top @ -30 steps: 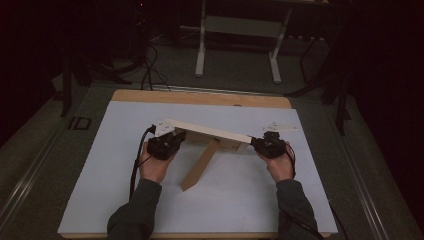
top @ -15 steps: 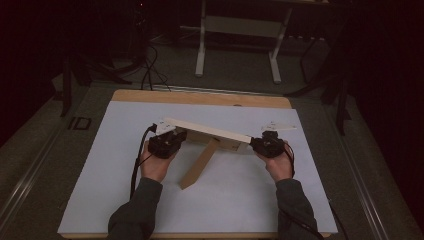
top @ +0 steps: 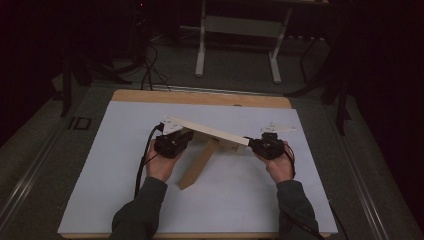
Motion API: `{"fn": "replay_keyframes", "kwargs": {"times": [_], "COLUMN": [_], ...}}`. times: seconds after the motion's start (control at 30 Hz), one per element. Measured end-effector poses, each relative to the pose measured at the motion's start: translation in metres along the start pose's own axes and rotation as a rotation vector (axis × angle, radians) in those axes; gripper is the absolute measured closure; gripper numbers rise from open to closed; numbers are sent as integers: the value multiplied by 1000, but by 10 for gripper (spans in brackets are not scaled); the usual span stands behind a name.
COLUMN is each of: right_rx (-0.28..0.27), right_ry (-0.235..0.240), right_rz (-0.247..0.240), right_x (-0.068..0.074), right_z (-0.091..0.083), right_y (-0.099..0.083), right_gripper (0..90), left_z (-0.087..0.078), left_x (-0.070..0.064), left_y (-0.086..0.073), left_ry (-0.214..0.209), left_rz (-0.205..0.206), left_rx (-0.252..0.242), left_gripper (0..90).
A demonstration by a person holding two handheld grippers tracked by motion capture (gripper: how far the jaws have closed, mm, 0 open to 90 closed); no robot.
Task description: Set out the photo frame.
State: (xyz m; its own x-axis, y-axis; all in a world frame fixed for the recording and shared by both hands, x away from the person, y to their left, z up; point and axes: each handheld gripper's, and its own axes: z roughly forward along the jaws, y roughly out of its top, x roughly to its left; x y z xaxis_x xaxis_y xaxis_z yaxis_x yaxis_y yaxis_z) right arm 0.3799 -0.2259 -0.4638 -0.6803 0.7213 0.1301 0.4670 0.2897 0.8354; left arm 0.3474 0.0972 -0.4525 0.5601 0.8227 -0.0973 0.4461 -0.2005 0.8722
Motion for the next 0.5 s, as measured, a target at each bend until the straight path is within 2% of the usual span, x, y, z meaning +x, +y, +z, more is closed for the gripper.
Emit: {"fn": "replay_keyframes", "kwargs": {"times": [0.5], "right_rx": [-1], "right_ry": [13], "right_rz": [-17], "right_x": [7], "right_z": [0], "right_y": [0], "right_gripper": [900], "left_z": [5], "left_x": [-14], "left_y": [7], "left_ry": [-11], "left_rz": [36], "left_rx": [3], "left_gripper": [899]}}
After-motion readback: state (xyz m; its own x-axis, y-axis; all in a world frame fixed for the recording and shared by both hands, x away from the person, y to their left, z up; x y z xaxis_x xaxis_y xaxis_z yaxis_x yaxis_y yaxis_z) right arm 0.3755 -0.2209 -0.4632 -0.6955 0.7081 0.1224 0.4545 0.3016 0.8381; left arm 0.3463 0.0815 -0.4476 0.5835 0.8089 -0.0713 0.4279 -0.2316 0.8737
